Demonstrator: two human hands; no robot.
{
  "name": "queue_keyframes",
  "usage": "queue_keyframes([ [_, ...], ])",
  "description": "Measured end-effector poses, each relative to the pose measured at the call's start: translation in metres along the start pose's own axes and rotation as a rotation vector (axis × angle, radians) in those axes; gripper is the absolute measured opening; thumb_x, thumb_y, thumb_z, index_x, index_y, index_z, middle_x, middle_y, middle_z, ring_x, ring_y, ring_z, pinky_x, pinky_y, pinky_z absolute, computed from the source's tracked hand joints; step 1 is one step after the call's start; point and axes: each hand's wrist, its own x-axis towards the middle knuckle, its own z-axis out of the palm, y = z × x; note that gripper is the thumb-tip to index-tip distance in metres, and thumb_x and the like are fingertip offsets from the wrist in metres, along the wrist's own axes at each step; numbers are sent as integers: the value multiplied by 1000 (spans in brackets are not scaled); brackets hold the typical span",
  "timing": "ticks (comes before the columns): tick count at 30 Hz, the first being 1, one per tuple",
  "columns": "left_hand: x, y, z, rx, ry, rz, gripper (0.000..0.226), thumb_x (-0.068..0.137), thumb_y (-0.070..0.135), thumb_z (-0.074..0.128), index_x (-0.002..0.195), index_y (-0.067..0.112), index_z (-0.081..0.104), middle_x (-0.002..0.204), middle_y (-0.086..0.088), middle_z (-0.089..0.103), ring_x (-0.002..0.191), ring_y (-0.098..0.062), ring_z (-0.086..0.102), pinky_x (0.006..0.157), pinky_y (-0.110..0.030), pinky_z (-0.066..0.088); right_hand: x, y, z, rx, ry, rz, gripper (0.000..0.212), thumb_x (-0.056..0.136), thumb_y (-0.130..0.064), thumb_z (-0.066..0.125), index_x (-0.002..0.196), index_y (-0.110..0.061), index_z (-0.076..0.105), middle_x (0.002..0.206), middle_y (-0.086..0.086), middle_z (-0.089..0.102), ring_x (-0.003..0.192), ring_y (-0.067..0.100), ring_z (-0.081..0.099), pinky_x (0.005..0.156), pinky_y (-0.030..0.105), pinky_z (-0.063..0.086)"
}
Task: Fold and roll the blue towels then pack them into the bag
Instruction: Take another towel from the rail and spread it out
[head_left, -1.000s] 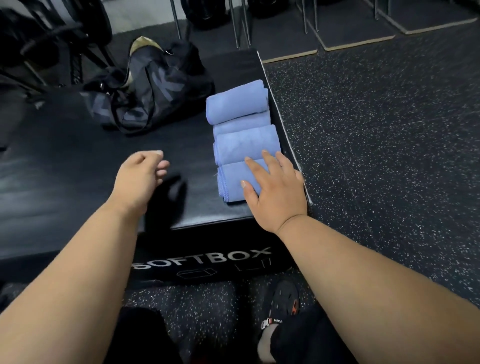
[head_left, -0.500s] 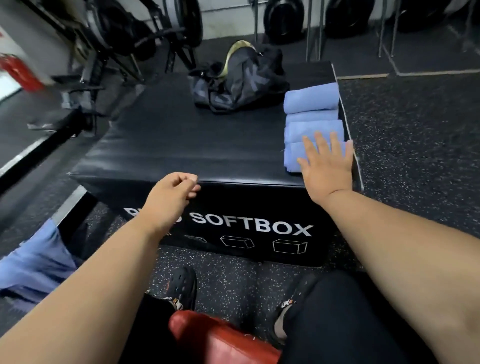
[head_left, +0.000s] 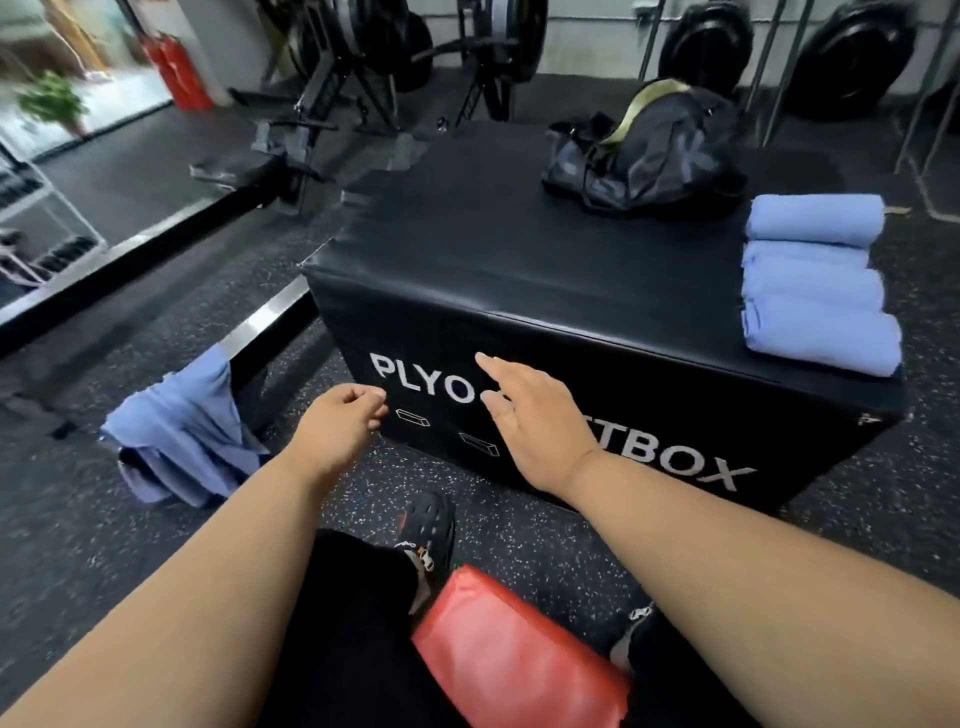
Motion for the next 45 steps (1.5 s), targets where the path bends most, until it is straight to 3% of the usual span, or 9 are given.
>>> queue_keyframes([
  [9, 77, -92, -119, 80, 183, -135, 7, 89, 31, 57, 84, 26, 55, 79, -5, 45, 76, -18, 37, 69, -36, 29, 63, -56, 111, 169, -211, 137, 48, 113, -41, 38, 159, -29, 44, 159, -8, 48, 147, 7, 39, 117, 20, 26],
  [13, 118, -142, -170, 125, 290, -246, 23, 91, 30, 60, 71, 23, 50, 64, -5, 41, 64, -21, 34, 61, -36, 26, 106, -82, 163, 302, -266, 200, 45, 112, -44, 38, 156, -36, 47, 154, -13, 50, 136, -3, 42, 117, 22, 29],
  [17, 157, -199, -213, 118, 349, -411, 41, 82, 42, 61, 99, 5, 69, 100, -23, 68, 81, -33, 58, 64, -32, 38, 145, -96, 199, 379, -313, 229, 43, 112, -45, 37, 152, -38, 51, 151, -18, 54, 141, 1, 45, 123, 30, 32],
  [20, 186, -232, -232, 85, 373, -463, 35, 78, 42, 64, 89, 9, 70, 106, -16, 73, 92, -32, 60, 76, -37, 45, 173, -102, 220, 417, -355, 261, 41, 109, -51, 37, 146, -47, 54, 133, -27, 62, 130, -1, 54, 119, 39, 41],
  [24, 222, -251, -244, 55, 444, -488, 49, 94, 33, 68, 139, 14, 62, 144, -6, 57, 127, -31, 54, 96, -32, 49, 204, -105, 240, 404, -369, 240, 40, 110, -48, 37, 145, -43, 55, 132, -24, 62, 127, -1, 55, 117, 38, 42],
  [28, 258, -271, -259, 103, 483, -494, 60, 99, 30, 63, 154, 12, 48, 158, -16, 46, 145, -34, 44, 116, -37, 39, 221, -104, 257, 396, -381, 235, 38, 110, -45, 38, 143, -44, 56, 116, -20, 68, 112, -5, 60, 108, 32, 46],
  [37, 311, -326, -281, -59, 479, -424, 36, 100, 33, 60, 131, 22, 73, 151, 0, 59, 140, -19, 50, 117, -27, 32, 237, -96, 278, 341, -389, 176, 35, 109, -44, 41, 139, -45, 60, 130, -22, 64, 126, -4, 56, 115, 33, 44],
  [42, 337, -366, -289, -105, 457, -463, 60, 63, 60, 67, 121, 46, 73, 154, 3, 52, 140, -16, 52, 125, -37, 34, 251, -92, 282, 338, -323, 162, 33, 108, -47, 41, 134, -48, 61, 122, -23, 67, 120, -2, 59, 112, 35, 46],
  [45, 342, -371, -290, -98, 473, -457, 60, 66, 57, 68, 126, 50, 70, 163, -4, 36, 146, -21, 45, 126, -42, 32, 257, -95, 283, 337, -328, 144, 34, 107, -46, 41, 134, -46, 61, 118, -26, 67, 119, -4, 59, 109, 29, 45],
])
